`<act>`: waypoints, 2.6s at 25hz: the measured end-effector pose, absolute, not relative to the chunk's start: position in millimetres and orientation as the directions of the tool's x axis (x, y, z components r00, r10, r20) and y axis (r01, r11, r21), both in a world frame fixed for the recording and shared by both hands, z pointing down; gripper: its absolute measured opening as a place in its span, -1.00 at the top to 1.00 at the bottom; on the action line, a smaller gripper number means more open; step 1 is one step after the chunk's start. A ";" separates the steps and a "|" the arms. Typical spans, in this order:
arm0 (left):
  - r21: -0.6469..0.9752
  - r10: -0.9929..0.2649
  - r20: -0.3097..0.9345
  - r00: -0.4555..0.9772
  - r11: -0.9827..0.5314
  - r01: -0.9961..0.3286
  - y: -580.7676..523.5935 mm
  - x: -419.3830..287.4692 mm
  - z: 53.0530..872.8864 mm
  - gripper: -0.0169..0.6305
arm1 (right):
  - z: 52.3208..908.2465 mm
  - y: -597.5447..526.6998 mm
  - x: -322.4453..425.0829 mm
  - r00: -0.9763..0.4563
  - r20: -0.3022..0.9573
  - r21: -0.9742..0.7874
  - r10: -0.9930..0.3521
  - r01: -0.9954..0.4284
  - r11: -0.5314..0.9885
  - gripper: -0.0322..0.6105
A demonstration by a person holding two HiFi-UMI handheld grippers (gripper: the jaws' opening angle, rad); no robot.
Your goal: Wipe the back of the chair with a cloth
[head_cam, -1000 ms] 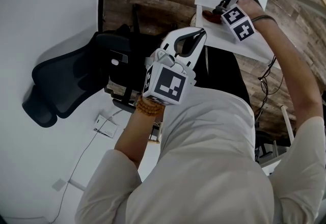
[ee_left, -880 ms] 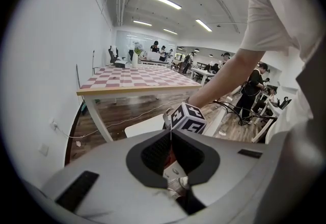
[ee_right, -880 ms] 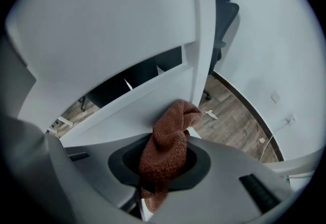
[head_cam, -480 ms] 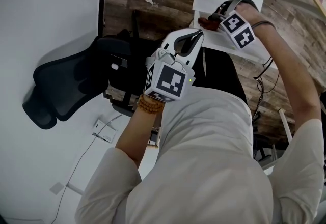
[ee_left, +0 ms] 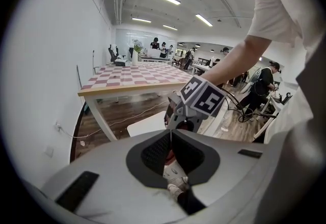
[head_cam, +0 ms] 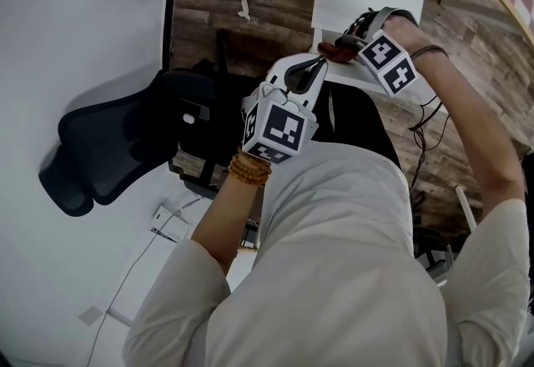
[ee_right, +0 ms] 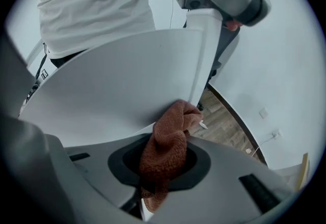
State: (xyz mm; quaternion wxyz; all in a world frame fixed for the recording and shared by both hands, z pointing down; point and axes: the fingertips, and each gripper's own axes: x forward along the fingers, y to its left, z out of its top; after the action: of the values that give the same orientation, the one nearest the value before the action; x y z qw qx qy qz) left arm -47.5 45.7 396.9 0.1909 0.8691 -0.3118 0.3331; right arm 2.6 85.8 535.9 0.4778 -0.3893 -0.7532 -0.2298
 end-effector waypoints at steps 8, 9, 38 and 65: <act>0.102 -0.410 0.716 0.565 -0.740 -0.665 47.1 -43.0 402.4 0.83 | 507.4 86.1 3.2 -0.265 0.899 0.010 0.348 0.808 0.588 0.63; 0.100 -0.411 0.717 0.563 -0.739 -0.667 46.9 -43.0 402.8 0.83 | 504.1 86.3 3.2 -0.268 0.899 0.015 0.345 0.809 0.588 0.63; 0.101 -0.428 0.716 0.551 -0.718 -0.689 39.0 -33.5 410.4 0.86 | 468.5 91.1 16.3 -0.313 0.888 0.052 0.338 0.798 0.601 0.63; 0.123 -0.437 0.699 0.567 -0.707 -0.696 38.6 -30.9 411.2 0.84 | 547.5 80.3 29.8 -0.202 0.916 -0.053 0.347 0.796 0.603 0.63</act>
State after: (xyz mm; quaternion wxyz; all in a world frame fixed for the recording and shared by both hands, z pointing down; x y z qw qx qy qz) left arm -30.9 38.6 411.2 0.1969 0.8629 -0.3282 0.3300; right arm 29.8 80.3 547.5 0.5009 -0.3848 -0.7422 -0.2241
